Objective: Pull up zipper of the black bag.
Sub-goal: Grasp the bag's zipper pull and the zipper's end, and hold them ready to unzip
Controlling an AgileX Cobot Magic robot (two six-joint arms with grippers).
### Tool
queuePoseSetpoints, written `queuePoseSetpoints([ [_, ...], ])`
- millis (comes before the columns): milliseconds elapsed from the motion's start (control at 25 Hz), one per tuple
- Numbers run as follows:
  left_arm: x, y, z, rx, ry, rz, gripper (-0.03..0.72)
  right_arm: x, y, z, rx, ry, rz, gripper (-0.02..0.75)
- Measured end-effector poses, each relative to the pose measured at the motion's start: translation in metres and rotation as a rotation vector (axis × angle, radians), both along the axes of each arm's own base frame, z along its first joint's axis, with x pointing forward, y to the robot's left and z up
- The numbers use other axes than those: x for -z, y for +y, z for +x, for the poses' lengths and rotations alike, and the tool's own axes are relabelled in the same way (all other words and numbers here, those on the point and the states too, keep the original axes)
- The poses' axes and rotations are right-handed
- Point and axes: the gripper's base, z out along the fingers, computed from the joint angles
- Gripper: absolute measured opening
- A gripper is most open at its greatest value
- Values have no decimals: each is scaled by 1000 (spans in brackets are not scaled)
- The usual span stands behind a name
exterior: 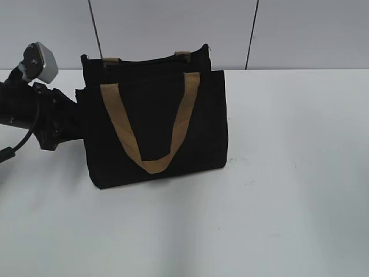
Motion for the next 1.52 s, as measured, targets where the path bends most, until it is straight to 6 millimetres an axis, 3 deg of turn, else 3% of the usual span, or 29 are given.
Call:
queuePoseSetpoints([
  [320, 22, -2, 4, 9, 40, -21, 378, 0, 0, 0, 0, 1, 0, 379],
  [1000, 19, -3, 9, -26, -9, -71, 372, 0, 0, 0, 0, 1, 0, 379],
  [1320, 34, -3, 10, -31, 36, -77, 360, 0, 0, 0, -1, 2, 0, 379],
  [1400, 34, -3, 10, -36, 36, -82, 334, 0, 0, 0, -1, 2, 0, 379],
  [1520, 34, -3, 10, -35, 36, -81, 211, 0, 0, 0, -2, 3, 0, 379],
])
